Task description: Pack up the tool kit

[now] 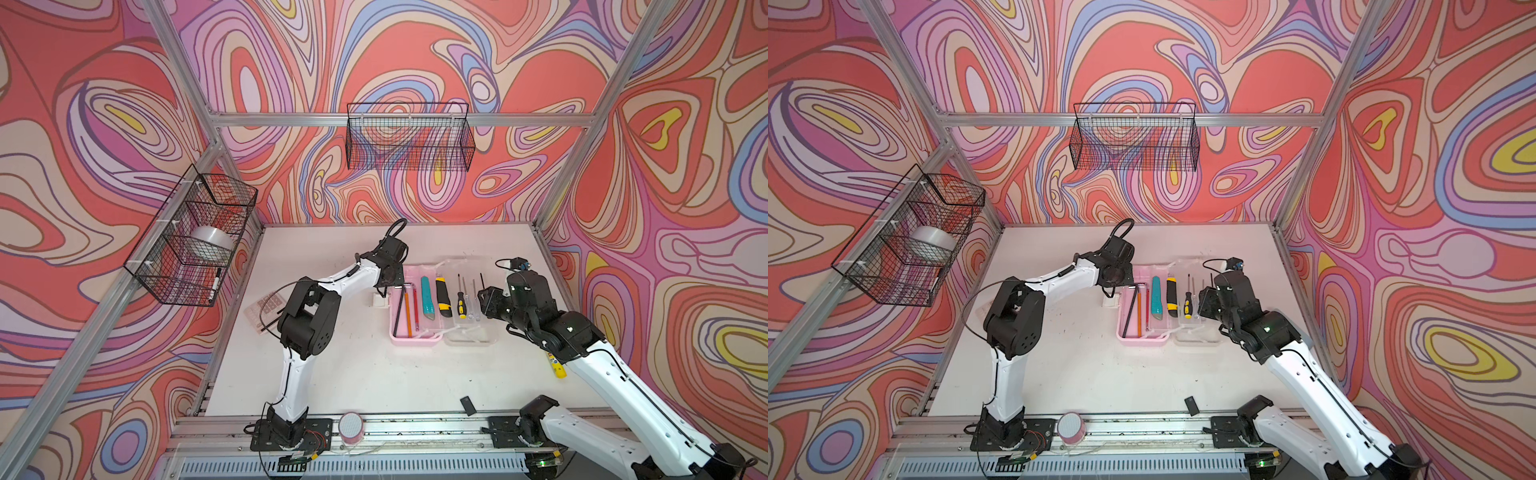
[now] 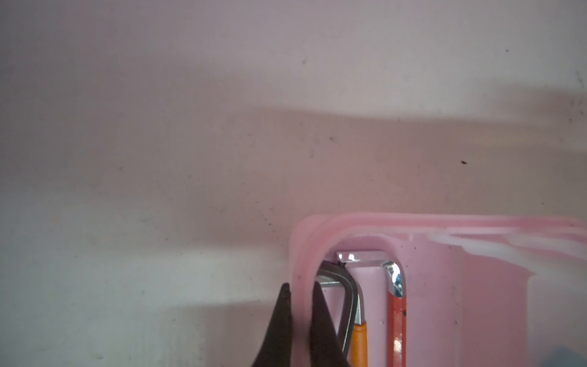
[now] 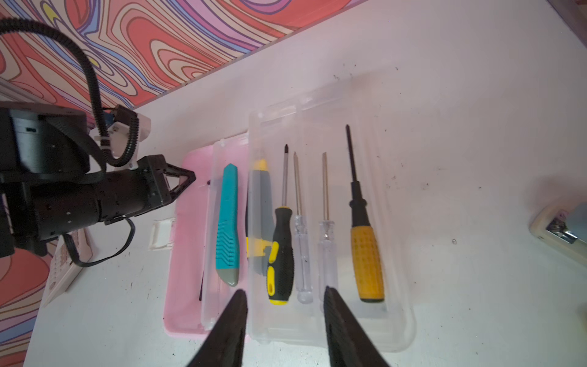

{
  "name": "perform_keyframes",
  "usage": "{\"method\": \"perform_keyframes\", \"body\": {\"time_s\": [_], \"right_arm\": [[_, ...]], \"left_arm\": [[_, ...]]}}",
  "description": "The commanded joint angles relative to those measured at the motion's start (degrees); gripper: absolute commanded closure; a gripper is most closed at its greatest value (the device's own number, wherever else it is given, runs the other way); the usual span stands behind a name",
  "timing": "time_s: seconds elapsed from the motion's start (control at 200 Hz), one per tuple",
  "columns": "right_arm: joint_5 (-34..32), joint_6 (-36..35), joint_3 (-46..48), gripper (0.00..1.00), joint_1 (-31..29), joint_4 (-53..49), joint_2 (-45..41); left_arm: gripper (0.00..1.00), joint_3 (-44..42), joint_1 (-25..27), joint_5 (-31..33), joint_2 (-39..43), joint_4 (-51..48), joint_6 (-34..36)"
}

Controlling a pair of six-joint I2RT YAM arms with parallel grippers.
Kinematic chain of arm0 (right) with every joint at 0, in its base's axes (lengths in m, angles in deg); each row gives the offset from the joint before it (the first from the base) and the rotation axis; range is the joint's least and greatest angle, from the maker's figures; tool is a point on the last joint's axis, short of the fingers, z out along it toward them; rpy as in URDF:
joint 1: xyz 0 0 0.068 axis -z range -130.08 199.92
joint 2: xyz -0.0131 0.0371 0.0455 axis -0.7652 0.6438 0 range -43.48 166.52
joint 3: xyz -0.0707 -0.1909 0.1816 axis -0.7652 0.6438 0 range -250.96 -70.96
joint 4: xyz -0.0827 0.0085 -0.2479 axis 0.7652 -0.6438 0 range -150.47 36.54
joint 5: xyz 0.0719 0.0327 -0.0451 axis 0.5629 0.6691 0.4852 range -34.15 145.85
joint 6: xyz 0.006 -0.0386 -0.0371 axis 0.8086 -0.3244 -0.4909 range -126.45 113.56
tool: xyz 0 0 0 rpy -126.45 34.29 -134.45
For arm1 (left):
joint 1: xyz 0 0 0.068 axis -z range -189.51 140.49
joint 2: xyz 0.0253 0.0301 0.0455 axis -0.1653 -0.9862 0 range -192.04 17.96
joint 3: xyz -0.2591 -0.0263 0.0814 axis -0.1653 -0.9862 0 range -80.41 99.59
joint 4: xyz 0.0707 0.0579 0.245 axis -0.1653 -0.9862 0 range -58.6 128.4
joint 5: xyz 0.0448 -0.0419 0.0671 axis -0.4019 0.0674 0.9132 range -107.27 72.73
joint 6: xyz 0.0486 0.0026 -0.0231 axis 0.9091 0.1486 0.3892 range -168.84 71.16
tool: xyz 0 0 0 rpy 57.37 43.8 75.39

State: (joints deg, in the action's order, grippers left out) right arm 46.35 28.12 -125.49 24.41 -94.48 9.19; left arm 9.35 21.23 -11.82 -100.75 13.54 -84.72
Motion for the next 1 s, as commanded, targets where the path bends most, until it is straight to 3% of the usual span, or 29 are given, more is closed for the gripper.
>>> {"method": "perform_keyframes", "body": {"time_s": [0.0, 0.285, 0.486, 0.991], "right_arm": [[1.67, -0.24, 2.28, 0.58, 2.33, 0.98, -1.46], [12.20, 4.94, 12.29, 0.58, 10.03, 3.09, -5.16], [17.77, 10.01, 21.11, 0.60, 11.71, 7.33, -6.34], [11.83, 5.61, 20.77, 0.66, 11.80, 17.37, 7.75]], "left_arm": [[1.00, -3.62, -3.54, 3.91, 2.74, 1.00, -0.92], [1.00, -4.91, -4.55, 3.21, 3.76, 1.43, -0.08], [1.00, -5.59, -4.81, 1.23, 3.39, 2.55, -0.52], [1.00, -8.45, -5.42, -5.39, 2.83, 6.17, -1.49]]}}
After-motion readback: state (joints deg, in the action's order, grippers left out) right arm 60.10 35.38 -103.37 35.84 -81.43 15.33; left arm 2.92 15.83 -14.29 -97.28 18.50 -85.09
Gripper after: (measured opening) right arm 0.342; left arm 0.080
